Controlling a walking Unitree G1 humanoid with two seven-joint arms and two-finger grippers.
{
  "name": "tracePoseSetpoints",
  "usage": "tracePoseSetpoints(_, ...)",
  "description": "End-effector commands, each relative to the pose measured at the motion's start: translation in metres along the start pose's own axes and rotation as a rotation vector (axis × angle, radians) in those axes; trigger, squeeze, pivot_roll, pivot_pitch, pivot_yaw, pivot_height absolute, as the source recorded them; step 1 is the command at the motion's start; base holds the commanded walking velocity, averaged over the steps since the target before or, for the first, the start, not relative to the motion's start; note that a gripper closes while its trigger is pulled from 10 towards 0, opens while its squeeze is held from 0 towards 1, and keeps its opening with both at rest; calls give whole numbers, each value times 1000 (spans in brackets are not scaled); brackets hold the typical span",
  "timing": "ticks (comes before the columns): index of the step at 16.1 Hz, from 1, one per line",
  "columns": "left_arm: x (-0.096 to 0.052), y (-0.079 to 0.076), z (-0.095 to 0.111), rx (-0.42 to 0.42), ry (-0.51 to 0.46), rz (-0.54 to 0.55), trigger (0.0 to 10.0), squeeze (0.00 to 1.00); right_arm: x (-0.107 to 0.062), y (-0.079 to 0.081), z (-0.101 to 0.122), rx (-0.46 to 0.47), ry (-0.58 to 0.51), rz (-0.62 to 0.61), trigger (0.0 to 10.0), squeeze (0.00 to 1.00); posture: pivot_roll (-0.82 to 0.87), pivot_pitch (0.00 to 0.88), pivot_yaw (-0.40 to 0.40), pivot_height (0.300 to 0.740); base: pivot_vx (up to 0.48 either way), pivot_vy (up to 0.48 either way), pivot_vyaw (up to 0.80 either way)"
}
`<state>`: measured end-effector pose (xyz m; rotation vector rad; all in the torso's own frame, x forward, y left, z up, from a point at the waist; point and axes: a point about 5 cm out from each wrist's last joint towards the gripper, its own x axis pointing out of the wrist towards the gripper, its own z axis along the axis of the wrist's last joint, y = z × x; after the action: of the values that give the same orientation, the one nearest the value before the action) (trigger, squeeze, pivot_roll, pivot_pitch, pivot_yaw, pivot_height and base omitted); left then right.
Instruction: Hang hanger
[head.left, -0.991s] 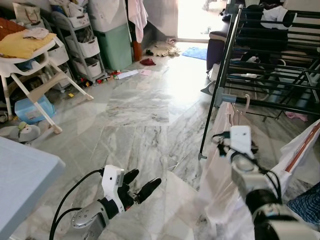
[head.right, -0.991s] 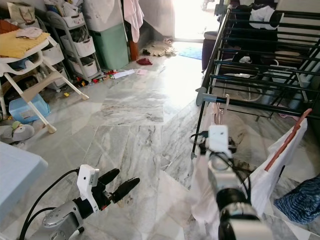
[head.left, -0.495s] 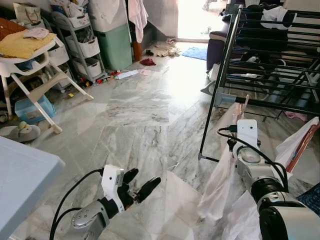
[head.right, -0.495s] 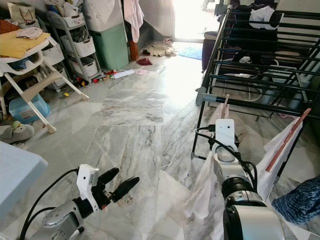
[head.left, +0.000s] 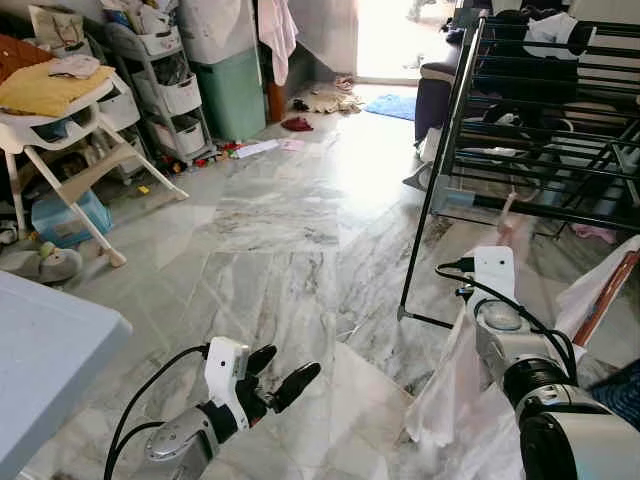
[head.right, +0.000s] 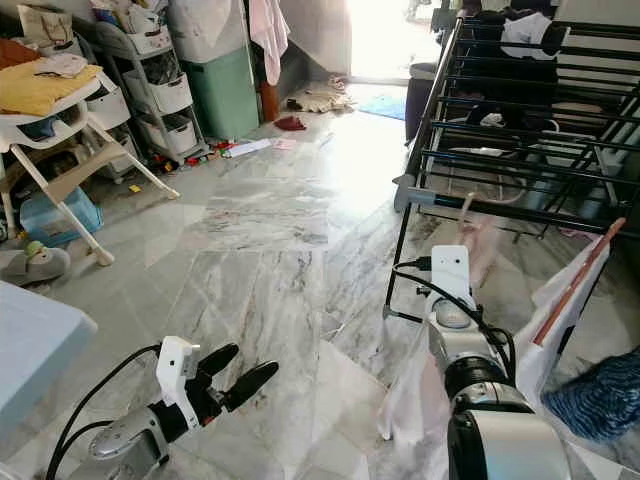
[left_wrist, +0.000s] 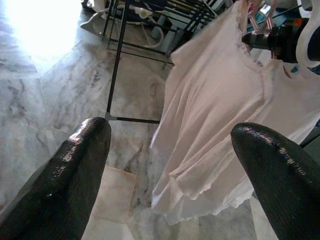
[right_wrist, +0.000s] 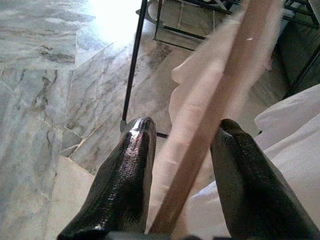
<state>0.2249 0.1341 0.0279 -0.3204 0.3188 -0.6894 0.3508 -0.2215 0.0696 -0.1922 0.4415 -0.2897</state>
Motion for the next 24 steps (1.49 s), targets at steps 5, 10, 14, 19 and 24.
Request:
tracePoseSetpoints(5, 0, 4, 0, 12, -2, 4, 10000, 0, -1, -2, -14, 23, 70, -19, 0, 0, -51, 0, 54, 740, 0, 0, 0)
tracePoseSetpoints(10, 0, 7, -4, 6, 1, 16, 10000, 0, -2, 7, -7, -11, 32, 42, 6275, 16, -52, 0, 52, 740, 0, 0, 0)
tracePoseSetpoints(14, 0, 8, -7, 2, 6, 17, 10000, 0, -3, 3, -14, 6, 50, 3, 10000, 1000, -56, 0, 55, 740, 0, 0, 0)
tracePoseSetpoints(19, 1, 6, -5, 9, 6, 10, 10000, 0, -2, -8, -17, -12, 46, -46, 10000, 1000, -58, 0, 62, 740, 0, 0, 0)
tracePoseSetpoints(24, 1, 8, -7, 7, 19, 4, 10000, 0, 0, -16, -12, 15, 39, -65, 0, 0, -58, 0, 65, 740, 0, 0, 0)
